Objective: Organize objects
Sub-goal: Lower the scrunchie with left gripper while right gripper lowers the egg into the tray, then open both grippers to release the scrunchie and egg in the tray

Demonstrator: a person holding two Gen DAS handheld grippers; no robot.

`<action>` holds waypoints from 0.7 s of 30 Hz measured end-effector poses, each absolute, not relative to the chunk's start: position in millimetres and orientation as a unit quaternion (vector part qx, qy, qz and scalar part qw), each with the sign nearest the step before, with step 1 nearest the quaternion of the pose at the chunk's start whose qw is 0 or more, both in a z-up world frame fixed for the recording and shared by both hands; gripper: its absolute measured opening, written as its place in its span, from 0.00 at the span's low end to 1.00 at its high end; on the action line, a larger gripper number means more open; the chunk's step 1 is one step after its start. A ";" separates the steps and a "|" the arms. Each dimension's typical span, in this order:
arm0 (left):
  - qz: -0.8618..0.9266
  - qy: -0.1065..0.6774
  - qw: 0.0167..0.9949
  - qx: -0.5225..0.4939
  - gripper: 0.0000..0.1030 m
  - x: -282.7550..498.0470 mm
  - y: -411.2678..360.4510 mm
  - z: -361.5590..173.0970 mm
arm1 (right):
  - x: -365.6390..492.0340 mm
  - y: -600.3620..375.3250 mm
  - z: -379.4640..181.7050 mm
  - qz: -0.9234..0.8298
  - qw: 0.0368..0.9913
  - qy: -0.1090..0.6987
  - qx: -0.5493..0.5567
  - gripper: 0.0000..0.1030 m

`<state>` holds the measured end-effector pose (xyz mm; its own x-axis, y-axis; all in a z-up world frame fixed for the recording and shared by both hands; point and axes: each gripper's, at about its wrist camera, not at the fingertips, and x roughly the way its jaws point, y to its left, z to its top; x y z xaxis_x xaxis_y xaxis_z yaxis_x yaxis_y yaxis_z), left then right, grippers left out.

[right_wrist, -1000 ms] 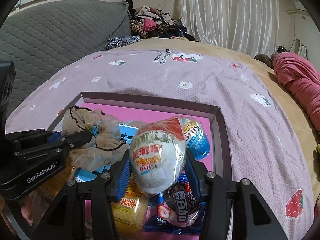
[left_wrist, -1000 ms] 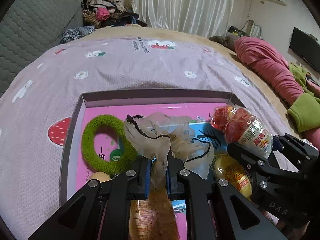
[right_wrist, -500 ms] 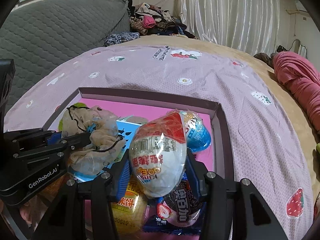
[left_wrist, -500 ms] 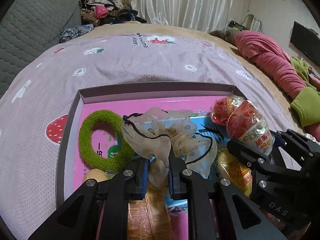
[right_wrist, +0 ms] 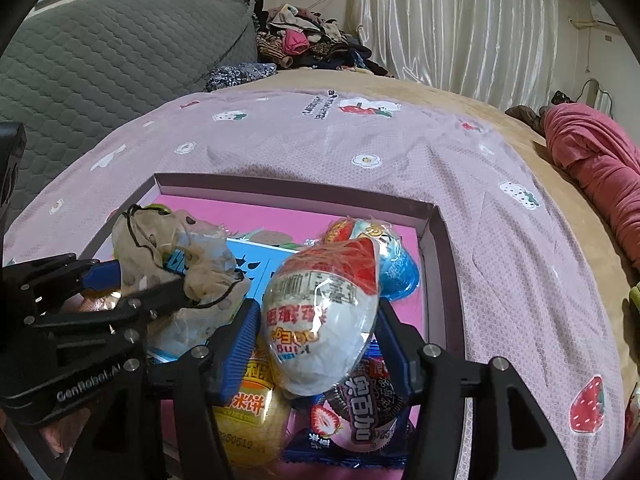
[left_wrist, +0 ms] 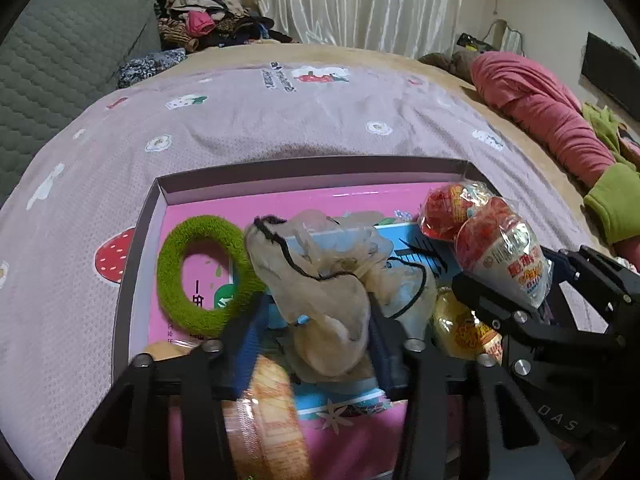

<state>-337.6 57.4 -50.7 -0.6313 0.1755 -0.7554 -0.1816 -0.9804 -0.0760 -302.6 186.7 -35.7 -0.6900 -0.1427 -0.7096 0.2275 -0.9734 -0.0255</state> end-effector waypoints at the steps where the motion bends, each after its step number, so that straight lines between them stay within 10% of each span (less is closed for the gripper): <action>1: 0.903 0.003 0.099 -0.418 0.50 -337.4 57.1 -50.5 | -302.2 187.2 -36.0 -0.918 0.100 0.056 0.381 0.56; 21: 0.906 0.005 0.089 -0.414 0.70 -325.9 55.5 -35.3 | -298.1 191.4 -26.6 -0.923 0.089 0.053 0.370 0.58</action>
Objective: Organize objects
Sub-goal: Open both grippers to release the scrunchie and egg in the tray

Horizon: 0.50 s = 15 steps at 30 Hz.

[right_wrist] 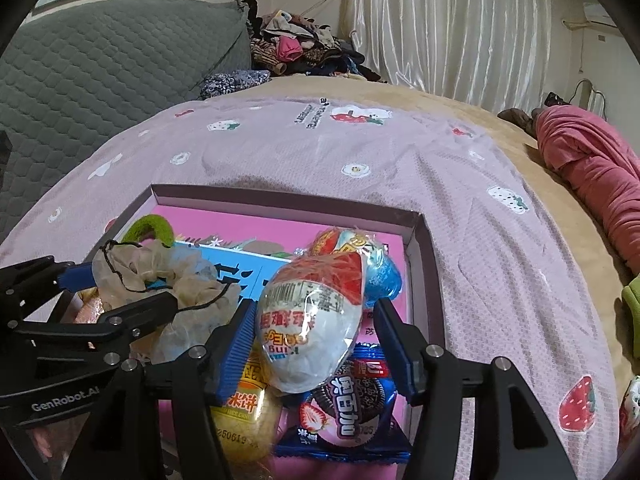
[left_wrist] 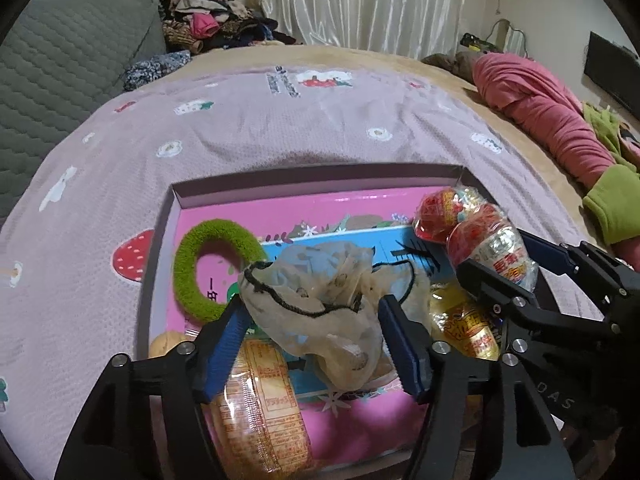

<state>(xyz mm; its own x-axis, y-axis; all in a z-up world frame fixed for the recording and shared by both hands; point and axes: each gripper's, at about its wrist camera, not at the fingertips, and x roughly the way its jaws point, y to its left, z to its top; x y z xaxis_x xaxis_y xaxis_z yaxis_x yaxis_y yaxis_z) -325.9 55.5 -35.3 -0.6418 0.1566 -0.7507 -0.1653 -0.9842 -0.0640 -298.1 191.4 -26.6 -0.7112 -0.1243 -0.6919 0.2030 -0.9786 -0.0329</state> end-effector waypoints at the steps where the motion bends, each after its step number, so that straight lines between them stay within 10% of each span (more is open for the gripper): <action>1: 0.907 0.005 0.087 -0.411 0.72 -325.0 54.5 -33.1 | -297.8 191.5 -25.6 -0.924 0.088 0.054 0.369 0.59; 15: 0.918 0.000 0.080 -0.388 0.77 -314.5 49.8 -13.4 | -294.4 195.3 -17.9 -0.926 0.086 0.039 0.366 0.70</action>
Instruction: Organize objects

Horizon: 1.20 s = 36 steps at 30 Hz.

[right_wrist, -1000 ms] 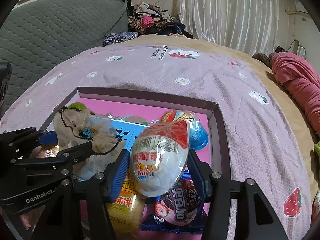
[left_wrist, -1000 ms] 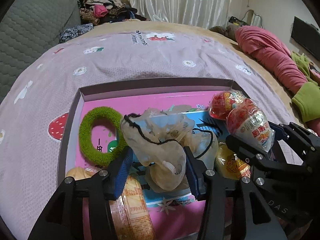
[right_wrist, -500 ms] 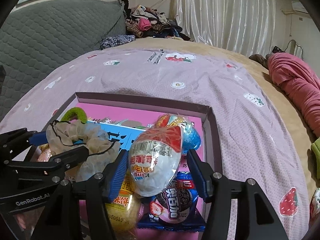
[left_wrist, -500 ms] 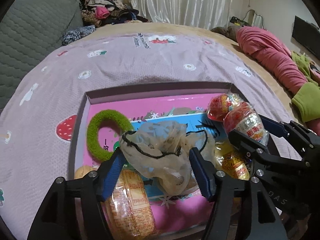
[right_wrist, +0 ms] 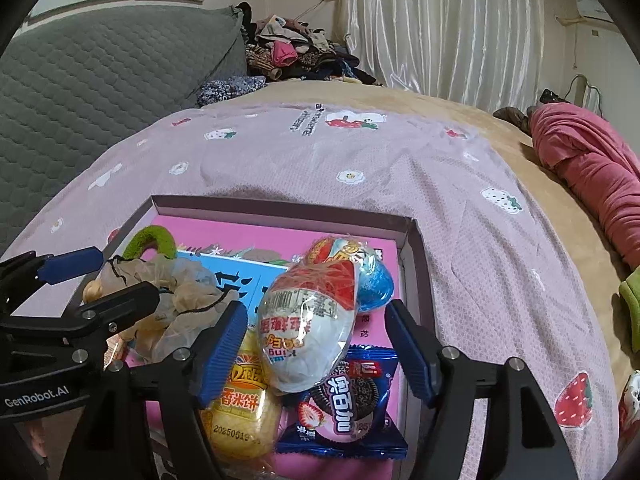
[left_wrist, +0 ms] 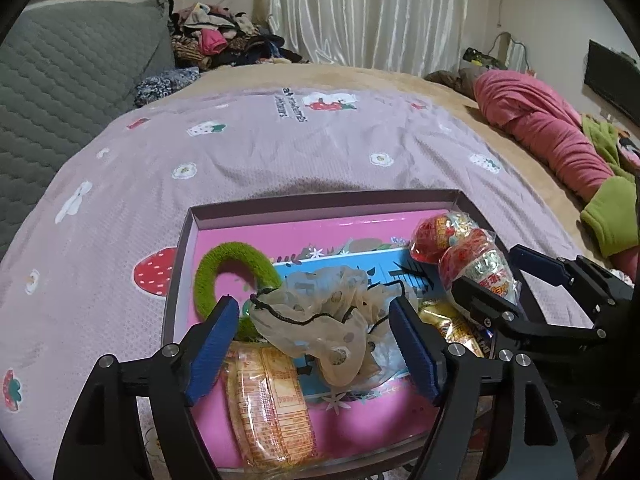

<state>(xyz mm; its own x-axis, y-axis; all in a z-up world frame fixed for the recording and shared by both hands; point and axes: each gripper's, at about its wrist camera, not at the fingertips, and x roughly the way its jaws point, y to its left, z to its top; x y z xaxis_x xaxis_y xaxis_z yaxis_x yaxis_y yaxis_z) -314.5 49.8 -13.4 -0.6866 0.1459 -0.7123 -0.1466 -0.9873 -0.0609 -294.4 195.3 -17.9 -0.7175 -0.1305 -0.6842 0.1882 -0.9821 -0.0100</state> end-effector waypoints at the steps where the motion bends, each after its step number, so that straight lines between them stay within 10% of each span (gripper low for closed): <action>1: 0.919 0.000 0.080 -0.387 0.78 -314.7 49.3 -12.3 | -293.9 196.1 -16.7 -0.927 0.086 0.037 0.364 0.72; 36: 0.946 -0.030 0.047 -0.320 0.99 -282.9 17.7 38.6 | -263.2 195.0 37.7 -0.954 0.061 0.039 0.291 0.96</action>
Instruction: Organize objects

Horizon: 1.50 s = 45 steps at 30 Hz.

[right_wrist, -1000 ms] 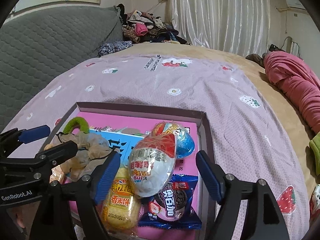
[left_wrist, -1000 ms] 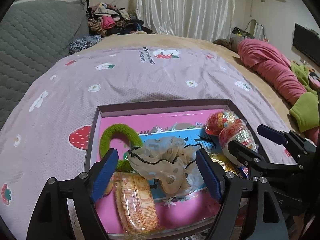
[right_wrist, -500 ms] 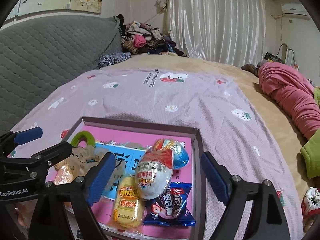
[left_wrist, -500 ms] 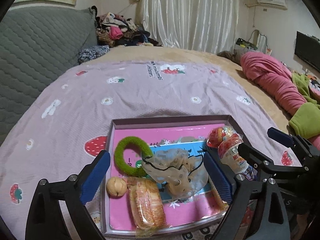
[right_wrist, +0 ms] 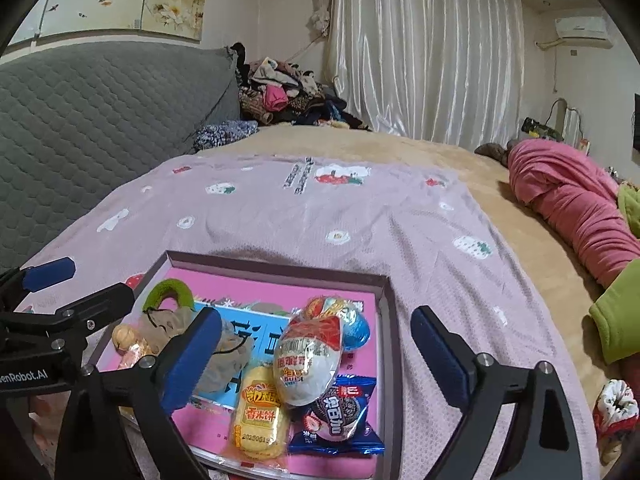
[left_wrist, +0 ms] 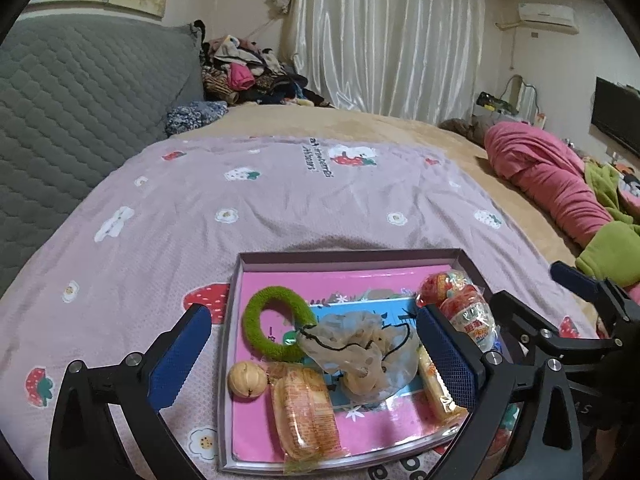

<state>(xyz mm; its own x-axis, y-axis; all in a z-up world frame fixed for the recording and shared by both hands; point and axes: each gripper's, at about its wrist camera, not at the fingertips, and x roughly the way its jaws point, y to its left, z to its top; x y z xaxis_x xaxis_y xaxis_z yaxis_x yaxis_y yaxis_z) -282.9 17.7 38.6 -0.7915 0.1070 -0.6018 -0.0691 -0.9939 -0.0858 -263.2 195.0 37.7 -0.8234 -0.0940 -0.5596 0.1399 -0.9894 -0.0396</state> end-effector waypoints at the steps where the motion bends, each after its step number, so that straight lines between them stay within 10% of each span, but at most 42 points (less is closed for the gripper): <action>1: 0.946 -0.030 0.045 -0.318 0.99 -281.5 16.5 39.1 | -262.6 195.2 39.0 -0.954 0.060 0.040 0.291 0.99; 45: 0.961 -0.041 0.015 -0.274 0.99 -198.3 -19.4 114.6 | -185.3 176.9 125.5 -0.966 0.072 0.032 0.248 0.99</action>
<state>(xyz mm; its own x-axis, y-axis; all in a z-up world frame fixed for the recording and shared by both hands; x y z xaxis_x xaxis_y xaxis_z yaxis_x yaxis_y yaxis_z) -198.3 -19.4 114.6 -0.8497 0.0513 -0.5248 -0.0064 -0.9962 -0.0871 -185.3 176.9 125.5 -0.8671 -0.1234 -0.4826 0.1550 -0.9876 -0.0261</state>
